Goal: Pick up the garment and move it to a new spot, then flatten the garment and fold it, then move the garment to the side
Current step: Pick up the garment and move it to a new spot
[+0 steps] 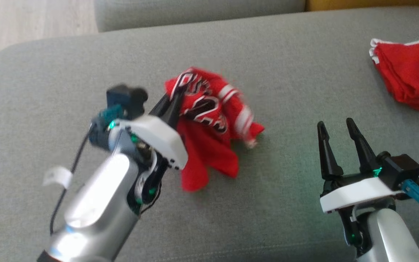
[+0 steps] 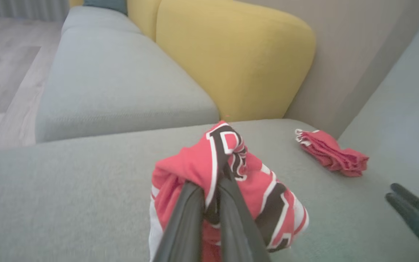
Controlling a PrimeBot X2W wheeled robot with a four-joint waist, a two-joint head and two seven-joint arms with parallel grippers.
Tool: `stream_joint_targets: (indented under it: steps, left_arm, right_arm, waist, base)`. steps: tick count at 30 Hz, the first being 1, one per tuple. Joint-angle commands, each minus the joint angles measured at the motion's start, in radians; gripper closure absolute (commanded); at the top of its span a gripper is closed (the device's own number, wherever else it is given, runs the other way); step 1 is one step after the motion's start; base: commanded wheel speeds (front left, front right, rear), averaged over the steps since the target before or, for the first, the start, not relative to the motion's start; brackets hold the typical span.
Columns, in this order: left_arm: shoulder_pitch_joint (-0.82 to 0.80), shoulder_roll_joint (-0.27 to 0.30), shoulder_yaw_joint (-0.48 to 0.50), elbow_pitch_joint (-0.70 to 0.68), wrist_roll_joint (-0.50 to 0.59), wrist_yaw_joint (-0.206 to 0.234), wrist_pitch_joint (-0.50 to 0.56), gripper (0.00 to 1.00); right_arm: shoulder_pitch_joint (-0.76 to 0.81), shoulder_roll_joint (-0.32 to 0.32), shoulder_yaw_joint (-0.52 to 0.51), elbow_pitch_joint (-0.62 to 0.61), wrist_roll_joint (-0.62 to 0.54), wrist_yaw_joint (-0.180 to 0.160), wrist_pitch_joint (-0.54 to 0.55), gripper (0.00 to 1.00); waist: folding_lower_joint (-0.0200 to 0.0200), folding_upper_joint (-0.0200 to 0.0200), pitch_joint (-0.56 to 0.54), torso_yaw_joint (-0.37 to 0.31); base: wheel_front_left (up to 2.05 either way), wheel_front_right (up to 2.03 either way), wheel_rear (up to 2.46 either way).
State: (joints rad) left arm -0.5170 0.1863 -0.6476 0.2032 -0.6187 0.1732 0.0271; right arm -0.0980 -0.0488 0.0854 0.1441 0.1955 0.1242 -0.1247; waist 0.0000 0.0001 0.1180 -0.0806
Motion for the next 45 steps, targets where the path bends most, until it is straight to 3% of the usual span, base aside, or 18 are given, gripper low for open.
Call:
stream_joint_targets:
  steps: [1,7,9,10,11,17,24,36,45]
  left_arm:
    - [-0.025,0.001,0.048,0.03,0.016,0.021,-0.055,1.0]
    - [-0.003,-0.027,0.091,0.214,0.013,0.053,-0.178,0.97]
    - [-0.004,-0.034,0.104,0.284,0.007,0.056,-0.209,0.55]
    - [-0.007,-0.038,0.11,0.314,0.006,0.055,-0.223,0.11]
    - [-0.01,-0.042,0.114,0.34,0.004,0.053,-0.234,0.0]
    - [-0.018,-0.07,0.127,0.422,-0.004,0.017,-0.274,0.0]
    - [0.035,-0.065,0.135,0.391,0.026,-0.011,-0.288,0.0]
    - [0.316,-0.014,0.236,0.064,0.152,0.047,-0.289,0.0]
    - [0.525,-0.028,0.316,-0.136,0.219,0.079,-0.289,0.0]
  right_arm:
    - [-0.04,-0.001,0.028,-0.029,0.007,0.007,-0.011,0.0]
    - [-0.058,-0.001,0.038,-0.022,0.004,0.007,-0.014,0.0]
    - [-0.062,-0.001,0.041,-0.02,0.001,0.007,-0.014,0.0]
    - [-0.063,-0.001,0.042,-0.02,0.0,0.007,-0.013,0.0]
    - [-0.064,-0.001,0.042,-0.019,-0.001,0.007,-0.013,0.0]
    - [-0.063,-0.001,0.041,-0.009,-0.012,0.007,-0.009,0.0]
    - [-0.044,-0.001,0.03,0.001,-0.012,0.007,-0.005,0.0]
    - [0.005,-0.001,0.019,0.03,-0.02,0.007,-0.012,0.0]
    - [0.071,-0.001,0.027,0.041,-0.015,0.007,-0.014,0.0]
  waist:
    - [0.0,-0.0001,0.025,-0.016]
    - [0.0,-0.0001,0.054,-0.035]
    - [0.0,-0.0001,0.06,-0.04]
    - [0.0,-0.0001,0.061,-0.041]
    - [0.0,-0.0001,0.061,-0.042]
    - [0.0,-0.0001,0.044,-0.03]
    - [0.0,-0.0001,0.003,0.006]
    - [0.0,-0.0001,-0.086,0.056]
    - [0.0,-0.0001,-0.142,0.071]
  base:
    - [0.0,0.0,0.0]
    - [0.0,0.0,0.0]
    - [0.0,0.0,0.0]
    - [0.0,0.0,0.0]
    - [0.0,0.0,0.0]
    - [0.0,0.0,0.0]
    - [0.0,0.0,0.0]
    - [0.0,0.0,0.0]
    - [0.0,0.0,0.0]
